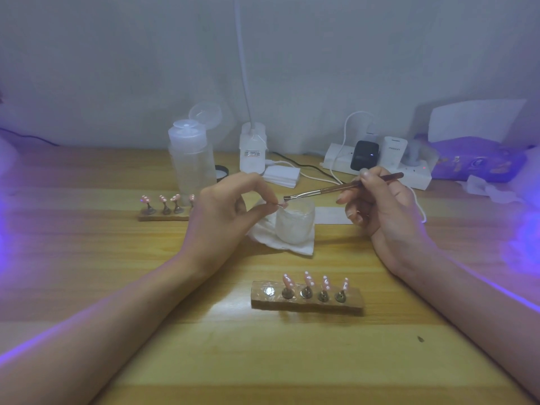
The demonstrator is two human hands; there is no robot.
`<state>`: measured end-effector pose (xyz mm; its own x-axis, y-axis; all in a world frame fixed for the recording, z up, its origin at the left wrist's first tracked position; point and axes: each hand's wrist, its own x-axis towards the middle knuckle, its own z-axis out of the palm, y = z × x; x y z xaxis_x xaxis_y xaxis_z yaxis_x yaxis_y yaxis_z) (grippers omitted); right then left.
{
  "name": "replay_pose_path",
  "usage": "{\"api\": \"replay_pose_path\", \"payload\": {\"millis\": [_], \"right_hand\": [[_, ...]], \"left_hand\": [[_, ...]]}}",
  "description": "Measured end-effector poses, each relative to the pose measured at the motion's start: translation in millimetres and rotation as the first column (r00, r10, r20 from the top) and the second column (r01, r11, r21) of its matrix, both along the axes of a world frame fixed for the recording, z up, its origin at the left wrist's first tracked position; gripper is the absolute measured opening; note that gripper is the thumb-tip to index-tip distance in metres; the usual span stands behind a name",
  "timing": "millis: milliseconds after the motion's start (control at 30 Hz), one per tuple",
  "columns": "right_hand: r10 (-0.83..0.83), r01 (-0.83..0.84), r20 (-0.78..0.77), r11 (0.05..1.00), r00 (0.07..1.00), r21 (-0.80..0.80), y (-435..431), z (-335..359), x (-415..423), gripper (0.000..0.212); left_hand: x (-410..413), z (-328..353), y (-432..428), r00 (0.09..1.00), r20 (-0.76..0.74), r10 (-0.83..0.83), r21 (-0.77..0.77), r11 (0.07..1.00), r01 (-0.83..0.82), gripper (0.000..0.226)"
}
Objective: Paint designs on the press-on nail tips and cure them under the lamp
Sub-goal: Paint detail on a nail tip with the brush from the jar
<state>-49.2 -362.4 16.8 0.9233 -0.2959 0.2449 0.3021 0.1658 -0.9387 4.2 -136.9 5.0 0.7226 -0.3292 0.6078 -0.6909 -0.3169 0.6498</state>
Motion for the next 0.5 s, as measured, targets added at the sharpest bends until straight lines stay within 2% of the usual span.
{"api": "replay_pose_path", "payload": {"millis": [100, 267, 367, 500], "right_hand": [[-0.006, 0.006, 0.000, 1.000, 1.000, -0.029, 0.7, -0.8, -0.1, 0.021], [-0.038, 0.038, -0.004, 0.999, 0.999, 0.010, -1.8, -2.4, 0.9, 0.021], [0.006, -0.003, 0.045, 0.998, 0.999, -0.066, -1.1, -2.6, 0.7, 0.021], [-0.062, 0.062, 0.007, 0.996, 0.998, -0.058, -1.9, -4.5, 1.4, 0.023]], "left_hand": [[-0.3, 0.3, 0.3, 1.000, -0.004, 0.002, -0.001, 1.000, -0.002, 0.014], [-1.3, 1.1, 0.0, 1.000, -0.017, -0.009, -0.012, 1.000, 0.009, 0.013], [-1.6, 1.2, -0.4, 1.000, -0.019, -0.008, -0.012, 1.000, 0.008, 0.014], [-1.7, 1.2, -1.0, 0.999, -0.027, -0.022, -0.024, 0.999, 0.021, 0.013]]}}
